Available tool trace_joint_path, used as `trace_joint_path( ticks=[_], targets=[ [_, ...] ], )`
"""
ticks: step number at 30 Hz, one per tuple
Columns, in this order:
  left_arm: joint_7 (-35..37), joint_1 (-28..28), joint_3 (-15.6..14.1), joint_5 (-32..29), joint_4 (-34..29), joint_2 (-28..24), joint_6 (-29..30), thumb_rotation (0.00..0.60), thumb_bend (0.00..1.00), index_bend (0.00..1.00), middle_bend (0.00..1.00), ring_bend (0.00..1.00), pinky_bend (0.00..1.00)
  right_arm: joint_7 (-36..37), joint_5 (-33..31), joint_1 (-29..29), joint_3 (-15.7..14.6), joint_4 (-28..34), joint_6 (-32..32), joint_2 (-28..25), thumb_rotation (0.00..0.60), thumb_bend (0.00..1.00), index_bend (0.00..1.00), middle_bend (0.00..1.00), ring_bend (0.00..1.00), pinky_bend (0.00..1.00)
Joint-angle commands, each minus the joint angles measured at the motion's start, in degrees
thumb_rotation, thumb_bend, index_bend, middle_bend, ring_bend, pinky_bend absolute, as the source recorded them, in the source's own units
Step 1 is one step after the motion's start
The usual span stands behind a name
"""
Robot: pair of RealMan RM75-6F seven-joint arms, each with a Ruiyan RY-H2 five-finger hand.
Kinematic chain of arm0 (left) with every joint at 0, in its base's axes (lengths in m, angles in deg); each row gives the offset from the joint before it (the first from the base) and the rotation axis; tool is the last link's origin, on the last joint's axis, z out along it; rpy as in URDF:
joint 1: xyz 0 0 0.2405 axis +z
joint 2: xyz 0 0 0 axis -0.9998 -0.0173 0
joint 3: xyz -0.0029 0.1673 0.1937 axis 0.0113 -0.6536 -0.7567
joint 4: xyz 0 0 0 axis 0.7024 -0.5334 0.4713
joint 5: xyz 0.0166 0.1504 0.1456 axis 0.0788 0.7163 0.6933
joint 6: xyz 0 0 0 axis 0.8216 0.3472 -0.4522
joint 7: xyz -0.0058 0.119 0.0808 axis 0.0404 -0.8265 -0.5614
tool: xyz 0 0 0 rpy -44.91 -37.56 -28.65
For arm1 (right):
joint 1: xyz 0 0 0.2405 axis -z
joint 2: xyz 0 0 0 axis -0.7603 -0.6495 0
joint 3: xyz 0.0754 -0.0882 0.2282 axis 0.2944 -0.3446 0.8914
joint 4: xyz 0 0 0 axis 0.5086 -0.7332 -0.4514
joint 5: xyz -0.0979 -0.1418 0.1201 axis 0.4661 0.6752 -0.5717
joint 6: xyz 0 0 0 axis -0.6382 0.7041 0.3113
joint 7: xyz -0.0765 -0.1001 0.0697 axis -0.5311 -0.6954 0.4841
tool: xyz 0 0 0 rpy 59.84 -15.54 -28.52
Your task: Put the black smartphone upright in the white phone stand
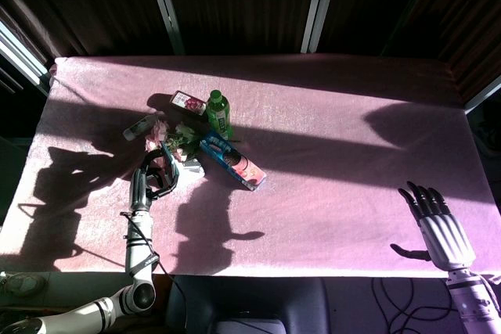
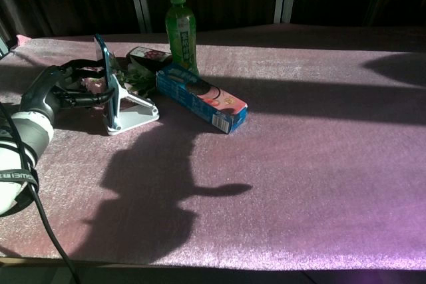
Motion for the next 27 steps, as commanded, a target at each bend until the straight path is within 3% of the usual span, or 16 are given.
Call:
trace_joint_path(
  ticks=[1, 13, 21, 27],
  targets=[
    [0.1, 0.1, 0.1, 0.2, 0.1, 0.2, -0.1, 0.6, 0.56, 0.81, 1.0, 0.73, 0.32, -0.1, -0.1, 0.0, 0.0, 0.0, 0.0, 0.0, 0.6, 0.21, 0.0, 0.0, 0.0, 0.0],
    [1.2, 0.3, -0.6, 1.7, 1.1, 0.1, -1.5, 0.6, 0.47, 0.7, 0.94, 0.65, 0.28, 0.0, 0.0, 0.0, 0.0, 0.0, 0.0, 0.0, 0.6, 0.21, 0.0, 0.0, 0.0, 0.0],
    [3.0, 0.3, -1.4, 3.1, 0.9, -0.7, -3.2, 0.6, 0.39, 0.43, 0.65, 0.45, 0.21, -0.1, -0.1, 0.0, 0.0, 0.1, -0.1, -0.1, 0.6, 0.21, 0.0, 0.0, 0.0, 0.0],
    [3.6, 0.3, -1.4, 3.3, 1.5, -0.7, -3.9, 0.6, 0.37, 0.35, 0.55, 0.36, 0.18, -0.2, 0.1, 0.1, -0.1, 0.1, 0.0, -0.1, 0.6, 0.21, 0.0, 0.0, 0.0, 0.0]
  ],
)
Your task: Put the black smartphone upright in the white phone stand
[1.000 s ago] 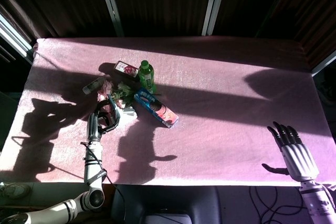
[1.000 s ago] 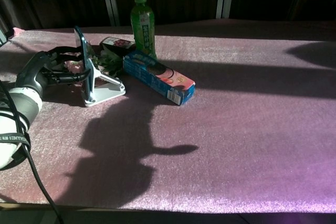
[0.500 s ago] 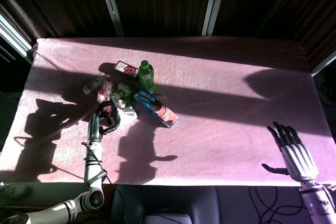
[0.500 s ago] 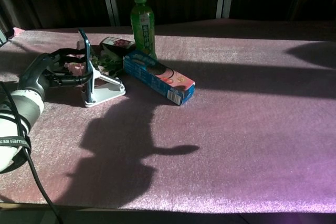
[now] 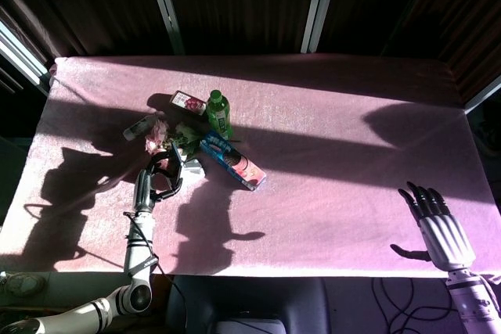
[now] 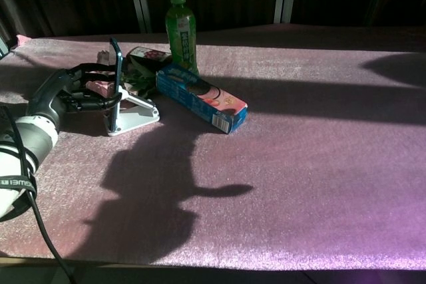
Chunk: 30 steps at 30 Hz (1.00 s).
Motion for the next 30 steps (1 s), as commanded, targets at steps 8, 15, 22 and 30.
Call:
trace_joint_path(
  ticks=[8, 15, 22, 30],
  targets=[
    [0.7, -0.4, 0.4, 0.9, 1.8, 0.6, 0.5, 0.6, 0.37, 0.35, 0.53, 0.34, 0.17, 0.0, 0.0, 0.0, 0.0, 0.0, 0.0, 0.0, 0.6, 0.21, 0.0, 0.0, 0.0, 0.0],
    [1.1, -0.5, 0.7, 0.9, 2.2, 0.5, 0.1, 0.6, 0.37, 0.35, 0.53, 0.33, 0.17, 0.0, 0.0, 0.0, 0.0, -0.1, 0.0, 0.0, 0.6, 0.21, 0.0, 0.0, 0.0, 0.0],
    [1.5, -0.7, 0.8, 0.9, 2.5, 0.6, -0.1, 0.6, 0.37, 0.33, 0.51, 0.31, 0.17, 0.0, 0.0, 0.0, 0.0, 0.0, 0.0, 0.0, 0.6, 0.21, 0.0, 0.0, 0.0, 0.0],
    [1.5, -0.8, 0.6, 1.0, 2.3, 0.1, -1.0, 0.6, 0.36, 0.16, 0.31, 0.17, 0.15, 0.0, 0.0, 0.1, 0.0, 0.0, 0.0, -0.1, 0.6, 0.21, 0.0, 0.0, 0.0, 0.0]
  ],
)
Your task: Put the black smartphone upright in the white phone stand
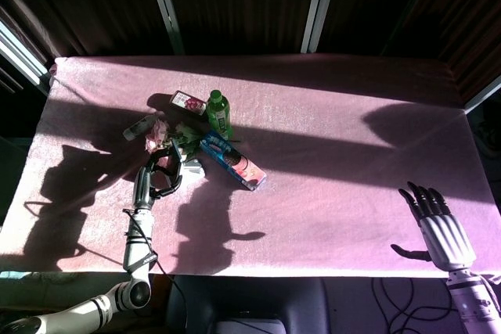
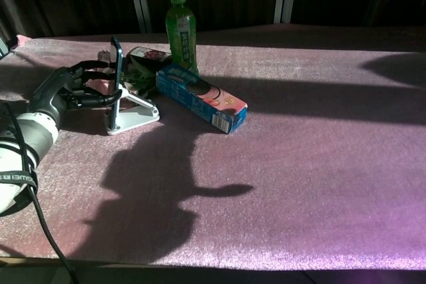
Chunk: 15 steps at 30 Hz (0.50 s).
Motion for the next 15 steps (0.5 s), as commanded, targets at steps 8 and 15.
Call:
trace_joint_path(
  ticks=[8, 15],
  targets=[
    [0.2, 0.0, -0.5, 0.9, -0.5, -0.7, 0.1, 0.6, 0.32, 0.0, 0.01, 0.0, 0.06, -0.2, -0.1, 0.0, 0.0, 0.0, -0.1, 0.0, 0.6, 0.21, 0.0, 0.0, 0.0, 0.0],
    [0.0, 0.2, -1.1, 1.6, -1.6, -1.7, 0.0, 0.6, 0.31, 0.0, 0.0, 0.0, 0.03, -0.1, 0.0, 0.0, 0.0, 0.1, 0.0, -0.1, 0.6, 0.21, 0.0, 0.0, 0.0, 0.0]
  ],
)
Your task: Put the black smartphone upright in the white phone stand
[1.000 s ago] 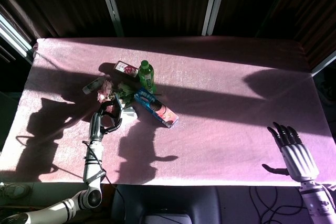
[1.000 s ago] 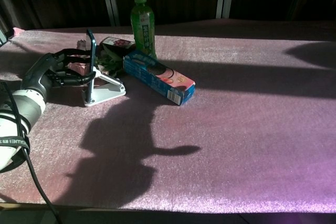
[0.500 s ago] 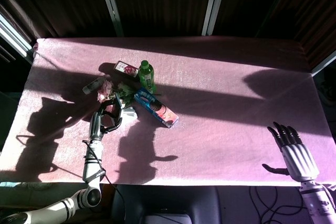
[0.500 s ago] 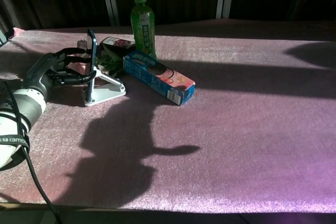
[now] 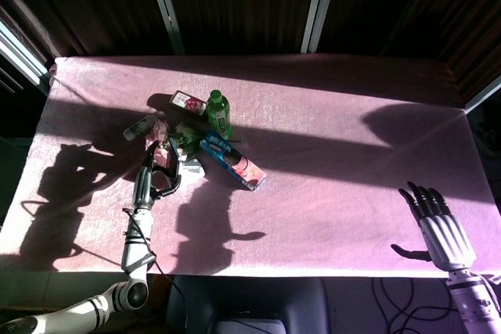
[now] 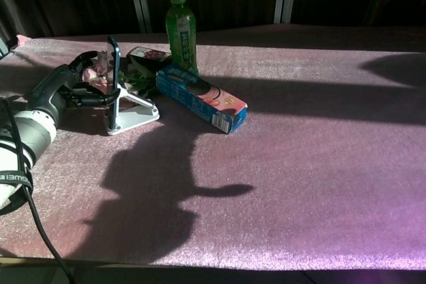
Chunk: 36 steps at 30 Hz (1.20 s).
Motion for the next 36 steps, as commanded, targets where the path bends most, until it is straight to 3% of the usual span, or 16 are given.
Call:
trace_joint_path(
  ticks=[1, 6, 12, 19, 24, 29, 36],
  targets=[
    [-0.4, 0.1, -0.5, 0.6, -0.7, -0.6, 0.1, 0.6, 0.31, 0.0, 0.0, 0.0, 0.02, 0.0, 0.0, 0.0, 0.0, 0.0, 0.0, 0.0, 0.6, 0.21, 0.0, 0.0, 0.0, 0.0],
    [-0.4, 0.9, -1.6, 2.8, -2.6, -1.8, 2.2, 0.6, 0.31, 0.0, 0.0, 0.0, 0.02, 0.2, 0.0, 0.1, 0.0, 0.0, 0.2, -0.1, 0.6, 0.21, 0.0, 0.0, 0.0, 0.0],
    [-0.6, 3.2, -4.1, 7.4, -8.9, -6.7, 5.9, 0.6, 0.31, 0.0, 0.0, 0.0, 0.01, 0.0, -0.1, 0.1, 0.0, 0.1, 0.1, -0.1, 0.6, 0.21, 0.0, 0.0, 0.0, 0.0],
    [-11.6, 9.3, -13.4, 14.9, -17.1, -24.3, 8.8, 0.6, 0.32, 0.0, 0.0, 0.0, 0.01, 0.0, 0.2, 0.6, -0.2, 0.2, 0.8, -0.4, 0.6, 0.21, 0.0, 0.0, 0.0, 0.0],
    [-24.5, 14.2, -18.4, 14.3, -21.3, -35.0, 10.5, 0.6, 0.33, 0.0, 0.0, 0.0, 0.01, -1.6, -0.2, 0.4, -0.1, 0.3, 0.2, 0.1, 0.6, 0.21, 0.0, 0.0, 0.0, 0.0],
    [-29.4, 18.1, -19.7, 12.3, -20.7, -35.9, 14.3, 0.6, 0.33, 0.0, 0.0, 0.0, 0.0, -3.8, -1.3, 0.1, 0.1, 0.4, -0.7, 1.0, 0.6, 0.21, 0.0, 0.0, 0.0, 0.0],
    [-31.3, 19.5, -20.9, 15.4, -22.5, -37.4, 16.9, 0.6, 0.34, 0.0, 0.0, 0.0, 0.0, -5.5, -1.7, 0.4, 0.2, 0.8, -0.3, 1.5, 0.6, 0.21, 0.0, 0.0, 0.0, 0.0]
  ],
)
